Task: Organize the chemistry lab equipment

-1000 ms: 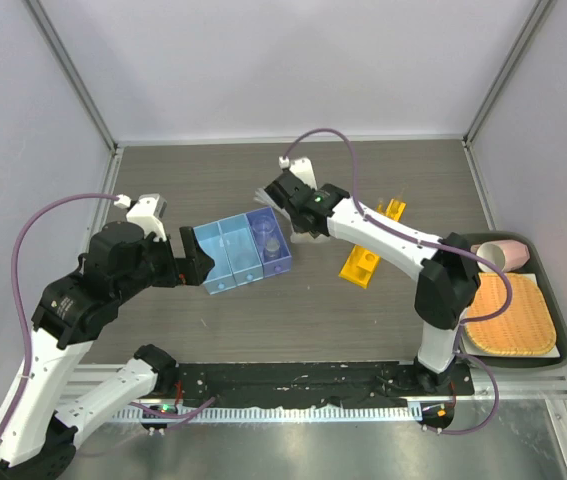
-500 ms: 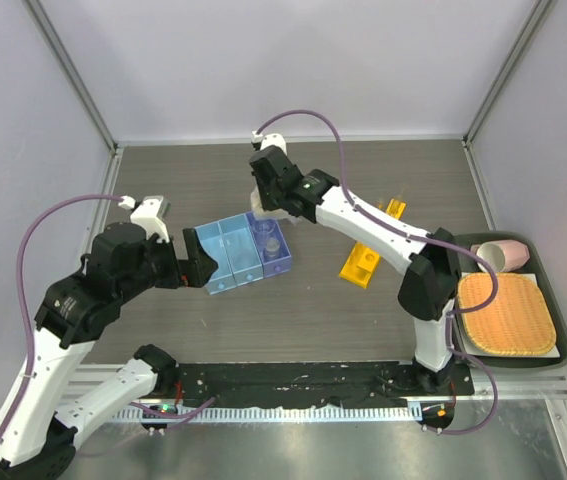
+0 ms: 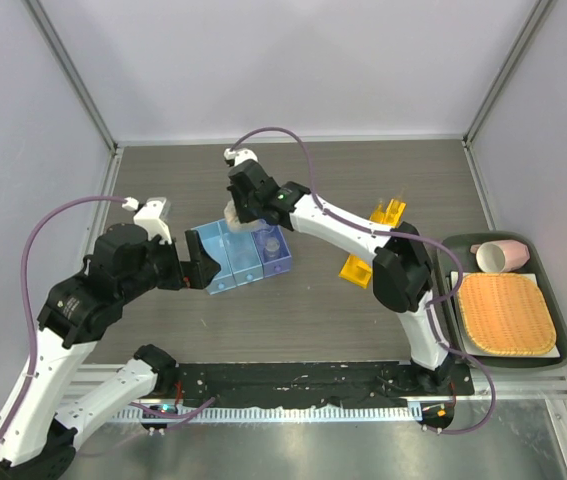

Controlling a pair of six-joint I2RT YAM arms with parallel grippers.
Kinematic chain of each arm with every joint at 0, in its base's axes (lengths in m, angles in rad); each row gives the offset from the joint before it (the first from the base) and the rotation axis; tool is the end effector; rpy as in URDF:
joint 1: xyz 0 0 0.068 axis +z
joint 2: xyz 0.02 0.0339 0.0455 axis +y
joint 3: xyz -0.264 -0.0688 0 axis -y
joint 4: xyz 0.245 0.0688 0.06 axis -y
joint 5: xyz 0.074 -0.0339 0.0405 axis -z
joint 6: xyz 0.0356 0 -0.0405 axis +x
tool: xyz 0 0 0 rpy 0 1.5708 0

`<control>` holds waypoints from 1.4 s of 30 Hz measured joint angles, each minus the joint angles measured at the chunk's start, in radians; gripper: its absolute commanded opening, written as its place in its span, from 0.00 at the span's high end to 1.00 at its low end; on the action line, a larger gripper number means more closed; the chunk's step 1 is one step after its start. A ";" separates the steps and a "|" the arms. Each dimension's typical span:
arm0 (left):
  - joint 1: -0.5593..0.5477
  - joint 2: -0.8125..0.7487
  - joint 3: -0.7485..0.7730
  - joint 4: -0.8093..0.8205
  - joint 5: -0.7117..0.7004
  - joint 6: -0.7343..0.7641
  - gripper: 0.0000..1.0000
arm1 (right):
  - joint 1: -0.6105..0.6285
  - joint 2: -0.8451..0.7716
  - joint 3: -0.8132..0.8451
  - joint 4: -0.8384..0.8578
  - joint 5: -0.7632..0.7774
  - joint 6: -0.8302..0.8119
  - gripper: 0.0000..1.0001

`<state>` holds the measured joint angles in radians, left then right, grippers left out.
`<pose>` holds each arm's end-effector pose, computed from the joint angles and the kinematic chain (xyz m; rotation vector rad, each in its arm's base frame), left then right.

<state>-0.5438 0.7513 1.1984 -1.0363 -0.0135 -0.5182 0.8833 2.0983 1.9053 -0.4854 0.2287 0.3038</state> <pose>0.0971 -0.0581 0.3928 0.0204 2.2213 -0.5882 0.3169 0.3732 0.2853 -0.5252 2.1950 0.3884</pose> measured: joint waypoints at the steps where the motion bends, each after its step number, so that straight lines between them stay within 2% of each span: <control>1: 0.000 0.000 -0.002 0.000 0.004 0.000 0.00 | 0.001 0.006 0.000 0.008 -0.008 0.000 0.99; 13: 0.000 0.001 -0.006 0.014 0.026 0.003 0.00 | 0.006 0.162 0.051 0.048 -0.056 0.001 0.99; 21: 0.000 0.001 -0.006 0.014 0.026 0.003 0.00 | 0.006 0.192 0.055 0.066 -0.045 0.000 0.99; 32: 0.000 0.001 -0.006 0.014 0.026 0.004 0.00 | 0.044 0.241 0.049 0.079 0.060 -0.034 0.99; 42: 0.000 -0.001 -0.007 0.014 0.031 0.003 0.00 | 0.093 0.222 -0.061 0.131 0.154 -0.063 0.99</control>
<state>-0.5438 0.7502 1.1915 -1.0222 0.0177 -0.5148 0.9760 2.3199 1.8439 -0.3546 0.3824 0.2409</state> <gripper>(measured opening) 0.996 0.045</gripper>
